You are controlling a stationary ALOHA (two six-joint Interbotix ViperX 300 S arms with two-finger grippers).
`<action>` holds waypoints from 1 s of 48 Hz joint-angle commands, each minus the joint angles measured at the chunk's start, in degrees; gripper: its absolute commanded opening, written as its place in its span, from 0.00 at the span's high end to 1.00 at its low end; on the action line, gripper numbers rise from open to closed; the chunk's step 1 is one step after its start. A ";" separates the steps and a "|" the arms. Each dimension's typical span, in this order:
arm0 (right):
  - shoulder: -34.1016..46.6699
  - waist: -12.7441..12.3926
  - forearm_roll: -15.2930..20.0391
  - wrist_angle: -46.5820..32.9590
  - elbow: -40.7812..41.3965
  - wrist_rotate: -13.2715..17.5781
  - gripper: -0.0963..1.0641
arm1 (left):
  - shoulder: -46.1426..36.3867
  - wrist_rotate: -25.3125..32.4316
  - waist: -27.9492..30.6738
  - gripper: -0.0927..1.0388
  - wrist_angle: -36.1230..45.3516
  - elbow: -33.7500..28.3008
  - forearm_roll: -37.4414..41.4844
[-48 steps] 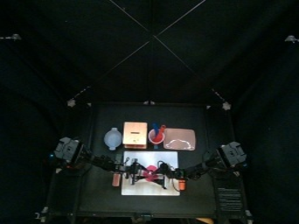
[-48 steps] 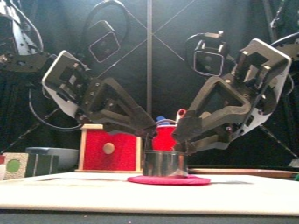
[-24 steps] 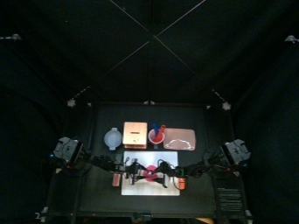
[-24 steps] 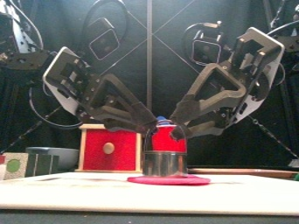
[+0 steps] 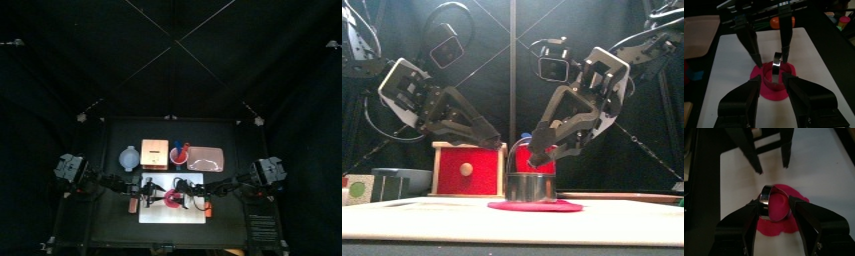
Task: Get the cutter from the drawer then cut the dough then place the extra dough in the bowl
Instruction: Cut the dough
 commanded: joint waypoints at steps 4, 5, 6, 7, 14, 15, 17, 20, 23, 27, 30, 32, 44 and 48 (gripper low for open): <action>-2.90 -0.88 -0.35 7.21 -3.87 0.09 0.20 | 1.32 0.09 0.00 0.24 -1.32 -1.05 -0.18; -2.90 -0.97 -0.35 7.82 -4.13 0.09 0.20 | 1.85 0.09 -0.09 0.24 -1.49 -1.23 -0.18; -2.90 -1.14 -0.35 8.53 -4.39 0.09 0.20 | 2.64 0.09 -0.18 0.24 -2.02 -1.49 -0.18; -2.90 -1.23 -0.35 9.14 -4.66 0.09 0.20 | 3.25 0.09 -0.35 0.24 -2.29 -1.76 -0.26; -2.99 -2.46 -0.79 13.71 -6.68 0.09 0.20 | 7.47 -0.09 -1.14 0.26 -4.66 -3.43 -0.62; -2.90 -2.55 -0.88 14.15 -6.94 0.09 0.20 | 7.82 -0.09 -1.32 0.28 -5.01 -3.60 -0.79; -2.90 -2.72 -1.05 15.03 -7.56 0.09 0.20 | 8.70 0.00 -1.67 0.31 -5.36 -4.04 -1.05; -2.90 -2.99 -1.32 16.44 -8.35 0.09 0.20 | 9.05 0.00 -1.93 0.36 -5.98 -4.04 -1.23; -2.90 -3.25 -1.32 17.67 -8.96 0.09 0.20 | 8.96 0.09 -2.20 0.41 -6.06 -4.04 -1.23; -2.90 -3.60 -1.32 19.42 -9.76 0.18 0.20 | 8.88 0.18 -2.55 0.47 -6.06 -3.96 -1.14; -2.64 -3.87 -1.14 20.30 -10.37 0.18 0.20 | 8.96 0.18 -2.81 0.49 -5.98 -3.96 -1.14; -2.46 -3.87 -1.14 20.92 -10.90 0.18 0.20 | 8.96 0.18 -2.99 0.50 -6.06 -3.96 -1.05; -0.79 -4.31 -0.97 25.66 -13.62 0.18 0.20 | 10.02 0.18 -3.96 0.50 -6.24 -4.57 -1.05; -0.18 -4.31 -1.14 27.69 -14.33 0.18 0.20 | 10.63 0.18 -3.96 0.50 -6.42 -4.66 -1.05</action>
